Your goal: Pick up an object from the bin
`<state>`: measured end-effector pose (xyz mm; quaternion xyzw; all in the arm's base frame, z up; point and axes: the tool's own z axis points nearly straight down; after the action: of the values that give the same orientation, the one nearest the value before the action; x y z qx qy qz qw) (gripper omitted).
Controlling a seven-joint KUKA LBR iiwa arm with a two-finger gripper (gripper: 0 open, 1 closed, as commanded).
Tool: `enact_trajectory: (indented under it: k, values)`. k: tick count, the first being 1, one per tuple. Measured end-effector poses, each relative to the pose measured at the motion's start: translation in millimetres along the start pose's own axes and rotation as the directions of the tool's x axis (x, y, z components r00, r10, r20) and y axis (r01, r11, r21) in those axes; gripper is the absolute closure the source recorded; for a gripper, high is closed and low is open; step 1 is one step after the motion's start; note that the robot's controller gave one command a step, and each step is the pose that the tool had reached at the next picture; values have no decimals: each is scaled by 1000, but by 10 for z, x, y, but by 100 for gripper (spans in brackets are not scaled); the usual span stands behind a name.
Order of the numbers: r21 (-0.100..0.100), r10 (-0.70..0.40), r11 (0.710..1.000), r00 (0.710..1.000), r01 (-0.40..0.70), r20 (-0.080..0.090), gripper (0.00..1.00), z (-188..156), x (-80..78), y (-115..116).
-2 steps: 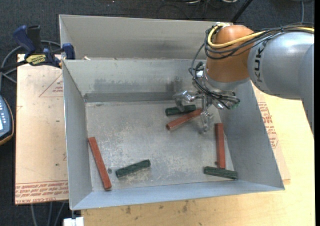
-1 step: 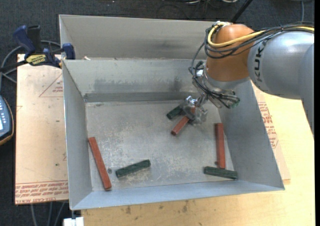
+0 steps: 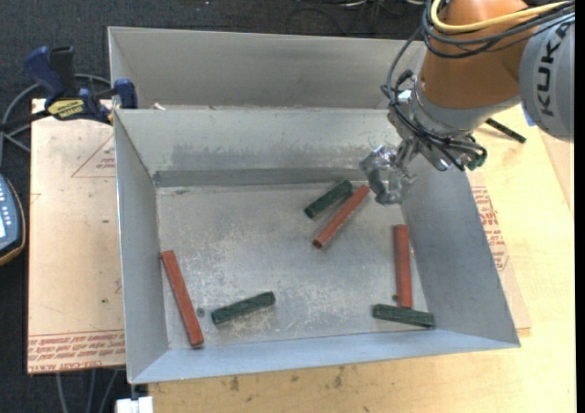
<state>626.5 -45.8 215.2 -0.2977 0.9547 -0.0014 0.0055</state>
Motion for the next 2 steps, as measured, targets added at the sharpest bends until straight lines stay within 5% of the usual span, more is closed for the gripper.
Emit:
enact_trajectory:
  k: [1,2]
  values:
    - [-5,2,1000,1000,-2,-5,0,52,9,3]
    - [-12,-403,915,915,403,-6,0,1473,-227,325]
